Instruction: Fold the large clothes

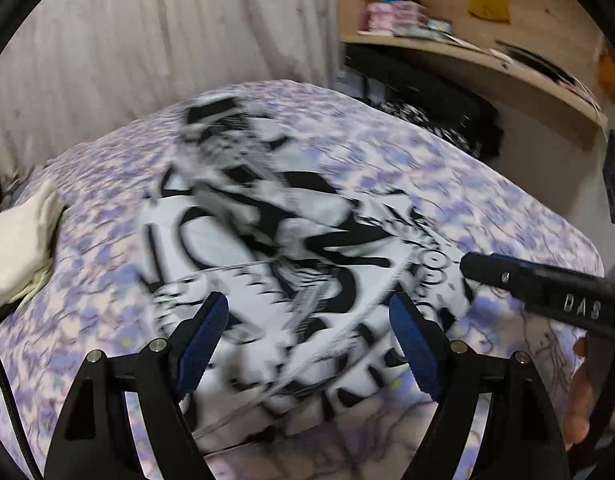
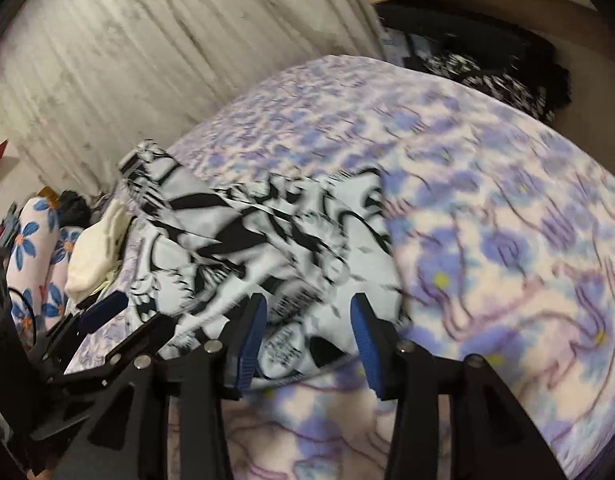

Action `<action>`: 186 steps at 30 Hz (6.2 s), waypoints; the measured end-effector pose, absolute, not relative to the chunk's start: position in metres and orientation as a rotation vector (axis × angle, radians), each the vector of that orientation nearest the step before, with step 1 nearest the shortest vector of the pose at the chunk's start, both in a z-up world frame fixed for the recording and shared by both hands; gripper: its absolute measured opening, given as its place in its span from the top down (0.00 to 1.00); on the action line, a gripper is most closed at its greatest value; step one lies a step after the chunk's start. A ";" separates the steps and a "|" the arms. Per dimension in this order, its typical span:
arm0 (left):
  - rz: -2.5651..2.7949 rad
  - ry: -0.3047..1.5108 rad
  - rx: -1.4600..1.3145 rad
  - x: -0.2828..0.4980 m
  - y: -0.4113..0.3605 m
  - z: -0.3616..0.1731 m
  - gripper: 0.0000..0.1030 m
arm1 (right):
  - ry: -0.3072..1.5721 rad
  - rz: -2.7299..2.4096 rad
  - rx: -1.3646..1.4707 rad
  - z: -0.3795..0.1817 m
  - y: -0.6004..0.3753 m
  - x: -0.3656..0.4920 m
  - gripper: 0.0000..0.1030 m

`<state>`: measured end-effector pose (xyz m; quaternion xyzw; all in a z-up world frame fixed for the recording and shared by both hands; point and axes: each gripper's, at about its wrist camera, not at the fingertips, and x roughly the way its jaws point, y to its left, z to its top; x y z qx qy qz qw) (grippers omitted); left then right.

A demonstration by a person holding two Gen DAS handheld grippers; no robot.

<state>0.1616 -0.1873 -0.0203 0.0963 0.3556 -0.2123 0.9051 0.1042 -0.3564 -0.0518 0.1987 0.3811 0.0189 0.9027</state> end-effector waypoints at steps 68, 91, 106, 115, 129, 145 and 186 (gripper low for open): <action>-0.436 0.956 -0.051 0.270 -0.123 -0.040 0.19 | 0.886 0.063 0.297 -0.036 -0.393 0.223 0.99; -0.484 0.999 -0.020 0.263 -0.131 -0.035 0.19 | 1.171 0.291 0.503 -0.091 -0.404 0.186 0.41; -0.464 1.052 -0.061 0.265 -0.093 -0.061 0.19 | 1.085 0.343 0.488 -0.090 -0.370 0.219 0.88; -0.502 0.993 -0.031 0.271 -0.119 -0.041 0.19 | 0.972 0.190 0.430 -0.045 -0.414 0.193 0.90; -0.418 1.048 -0.023 0.293 -0.133 -0.080 0.18 | 1.086 0.078 0.474 -0.116 -0.430 0.216 0.59; -0.412 0.940 0.012 0.326 -0.159 -0.043 0.83 | 0.873 0.083 0.240 -0.057 -0.374 0.280 0.58; -0.296 0.935 0.077 0.249 -0.149 0.010 0.24 | 0.894 0.117 0.272 0.001 -0.397 0.203 0.42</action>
